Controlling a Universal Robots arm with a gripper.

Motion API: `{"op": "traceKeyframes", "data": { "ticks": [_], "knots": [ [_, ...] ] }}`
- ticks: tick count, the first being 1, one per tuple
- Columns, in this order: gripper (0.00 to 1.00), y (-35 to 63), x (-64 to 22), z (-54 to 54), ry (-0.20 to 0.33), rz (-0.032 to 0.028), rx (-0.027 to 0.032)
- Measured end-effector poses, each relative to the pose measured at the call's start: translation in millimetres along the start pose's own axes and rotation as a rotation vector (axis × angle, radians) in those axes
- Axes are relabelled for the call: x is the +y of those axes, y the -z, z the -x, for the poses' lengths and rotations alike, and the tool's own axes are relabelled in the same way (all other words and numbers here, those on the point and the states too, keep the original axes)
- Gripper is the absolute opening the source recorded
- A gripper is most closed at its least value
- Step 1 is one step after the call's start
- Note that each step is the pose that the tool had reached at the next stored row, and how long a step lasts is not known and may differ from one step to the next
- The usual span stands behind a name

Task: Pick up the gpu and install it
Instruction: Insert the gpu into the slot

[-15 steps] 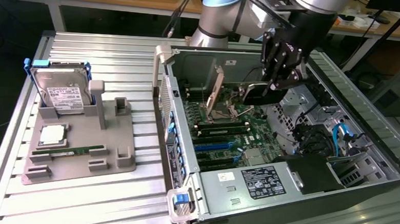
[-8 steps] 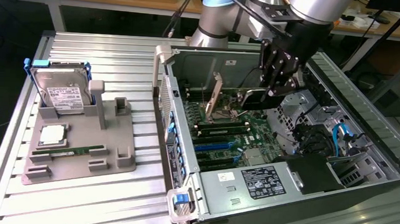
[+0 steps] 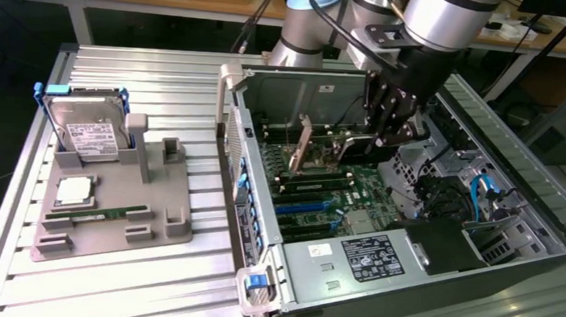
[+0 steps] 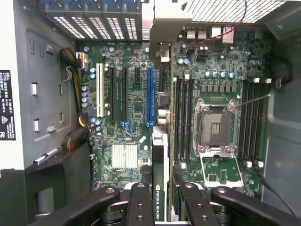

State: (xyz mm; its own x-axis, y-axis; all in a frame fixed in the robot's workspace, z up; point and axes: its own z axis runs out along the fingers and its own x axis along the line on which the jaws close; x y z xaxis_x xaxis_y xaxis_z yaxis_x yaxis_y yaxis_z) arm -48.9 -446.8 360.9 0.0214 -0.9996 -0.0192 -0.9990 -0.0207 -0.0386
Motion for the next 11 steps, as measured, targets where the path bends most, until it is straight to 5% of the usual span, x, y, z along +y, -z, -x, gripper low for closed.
{"op": "traceKeyframes", "data": {
  "ticks": [11],
  "knots": [
    [0.27,-14.4,5.9,-12.1,0.000,-0.0011,0.0001]
  ]
}}
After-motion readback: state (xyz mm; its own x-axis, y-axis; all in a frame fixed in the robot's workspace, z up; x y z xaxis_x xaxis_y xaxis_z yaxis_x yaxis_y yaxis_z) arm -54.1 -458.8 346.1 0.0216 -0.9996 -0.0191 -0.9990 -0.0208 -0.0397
